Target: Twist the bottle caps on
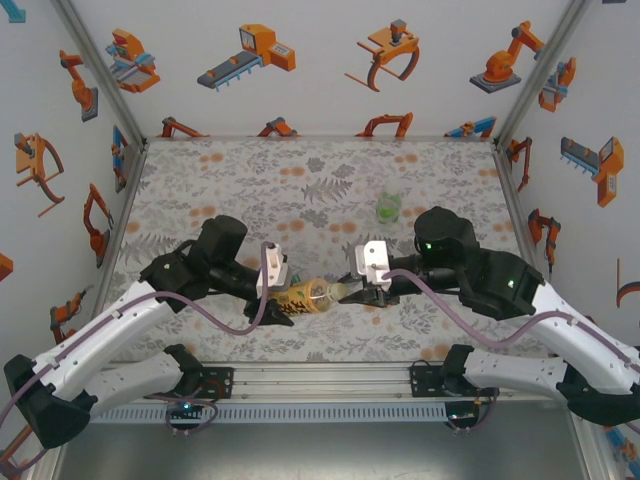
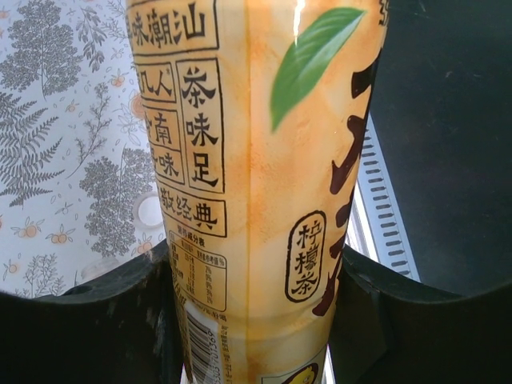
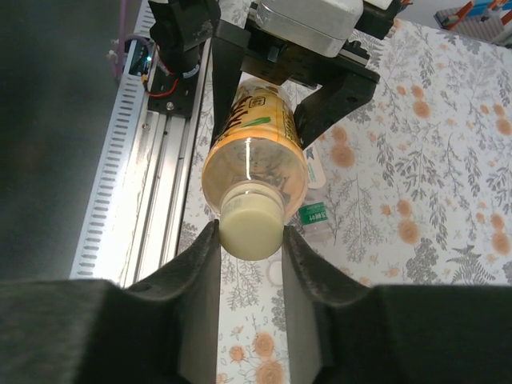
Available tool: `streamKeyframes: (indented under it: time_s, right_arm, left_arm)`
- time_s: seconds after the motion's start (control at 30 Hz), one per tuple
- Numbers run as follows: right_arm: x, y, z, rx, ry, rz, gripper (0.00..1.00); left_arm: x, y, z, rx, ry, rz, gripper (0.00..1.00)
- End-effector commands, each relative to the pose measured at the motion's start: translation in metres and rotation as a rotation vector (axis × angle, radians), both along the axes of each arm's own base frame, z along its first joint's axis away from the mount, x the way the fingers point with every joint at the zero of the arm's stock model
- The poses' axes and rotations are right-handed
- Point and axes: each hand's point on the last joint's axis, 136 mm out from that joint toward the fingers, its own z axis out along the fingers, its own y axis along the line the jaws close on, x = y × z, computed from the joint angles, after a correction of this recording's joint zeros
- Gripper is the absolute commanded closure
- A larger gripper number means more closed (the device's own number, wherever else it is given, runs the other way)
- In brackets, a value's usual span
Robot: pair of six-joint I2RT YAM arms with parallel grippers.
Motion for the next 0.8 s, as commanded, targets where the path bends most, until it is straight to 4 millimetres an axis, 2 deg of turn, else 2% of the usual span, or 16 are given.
streamKeyframes:
  time_s: [0.0, 0.1, 0.23, 0.3, 0.4, 0.53, 0.67, 0.77]
  right_arm:
    - [-0.003, 0.002, 0.014, 0.043, 0.015, 0.009, 0.84]
    - [0.003, 0.005, 0.014, 0.067, 0.105, -0.053, 0.89]
    - [0.018, 0.011, 0.013, 0.125, 0.282, -0.183, 0.96]
    - [0.029, 0.013, 0.013, 0.173, 0.39, -0.265, 1.0]
    - [0.054, 0.013, 0.011, 0.264, 0.597, -0.444, 1.0]
    - [0.081, 0.011, 0.0, 0.359, 0.919, -0.654, 1.0]
    - [0.097, 0.009, -0.022, 0.428, 1.273, -0.831, 1.0]
    - [0.104, 0.002, -0.034, 0.478, 1.409, -0.921, 1.0]
  left_arm:
    - [-0.005, -0.001, 0.014, -0.037, -0.021, -0.04, 1.0]
    - [-0.001, 0.0, 0.014, -0.03, -0.051, -0.011, 1.0]
    - [0.016, 0.002, 0.013, -0.028, -0.135, 0.086, 1.0]
    - [0.026, 0.005, 0.014, -0.027, -0.189, 0.144, 1.0]
    - [0.045, 0.009, 0.018, -0.019, -0.267, 0.243, 1.0]
    - [0.068, 0.015, 0.023, -0.001, -0.364, 0.359, 1.0]
    - [0.086, 0.021, 0.027, 0.019, -0.445, 0.434, 1.0]
    - [0.099, 0.024, 0.026, 0.05, -0.49, 0.487, 1.0]
